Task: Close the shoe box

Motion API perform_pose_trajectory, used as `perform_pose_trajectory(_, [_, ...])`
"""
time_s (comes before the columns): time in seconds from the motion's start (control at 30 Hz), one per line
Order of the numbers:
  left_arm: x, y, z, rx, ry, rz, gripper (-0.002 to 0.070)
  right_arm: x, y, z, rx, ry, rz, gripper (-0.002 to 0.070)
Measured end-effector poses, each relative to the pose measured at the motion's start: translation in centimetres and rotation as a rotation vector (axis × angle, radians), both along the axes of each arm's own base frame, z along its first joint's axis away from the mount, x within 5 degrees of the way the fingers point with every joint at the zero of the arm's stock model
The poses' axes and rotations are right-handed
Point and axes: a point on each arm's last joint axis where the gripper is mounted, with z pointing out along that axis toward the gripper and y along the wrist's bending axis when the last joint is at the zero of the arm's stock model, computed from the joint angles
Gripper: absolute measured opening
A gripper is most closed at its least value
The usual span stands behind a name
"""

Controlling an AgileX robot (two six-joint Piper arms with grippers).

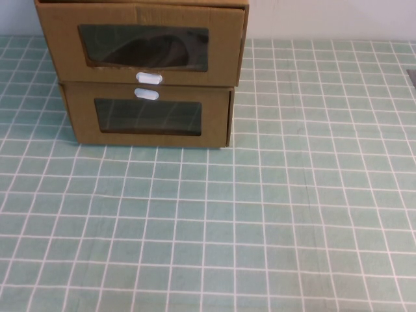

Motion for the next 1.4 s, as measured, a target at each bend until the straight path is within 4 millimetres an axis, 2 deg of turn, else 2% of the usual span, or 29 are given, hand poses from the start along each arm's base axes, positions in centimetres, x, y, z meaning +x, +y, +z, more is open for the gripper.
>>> perform_pose_trajectory(0.63, [0.0, 0.0, 0.0, 0.0, 0.0, 0.0, -0.0005, -0.4, -0.3, 0.2, 0.002, -0.029, -0.02, -0.0014])
perform_pose_trajectory(1.0, [0.0, 0.0, 0.0, 0.0, 0.0, 0.0, -0.0005, -3.6, -3.1, -0.2, -0.065, -0.084, -0.288, -0.0014])
perform_pose_trajectory(1.13, [0.0, 0.0, 0.0, 0.0, -0.002, 0.0, -0.0005, -3.7, -3.6, -1.5, -0.113, -0.034, -0.349, -0.0014])
perform_pose_trajectory(1.3, [0.0, 0.0, 0.0, 0.0, -0.002, 0.0, -0.0005, -2.8, -3.4, -5.7, -0.104, 0.027, -0.345, -0.0014])
perform_pose_trajectory(1.4, [0.0, 0.0, 0.0, 0.0, -0.002, 0.0, -0.0005, -2.8, -3.3, -6.4, -0.086, 0.043, -0.34, -0.0014])
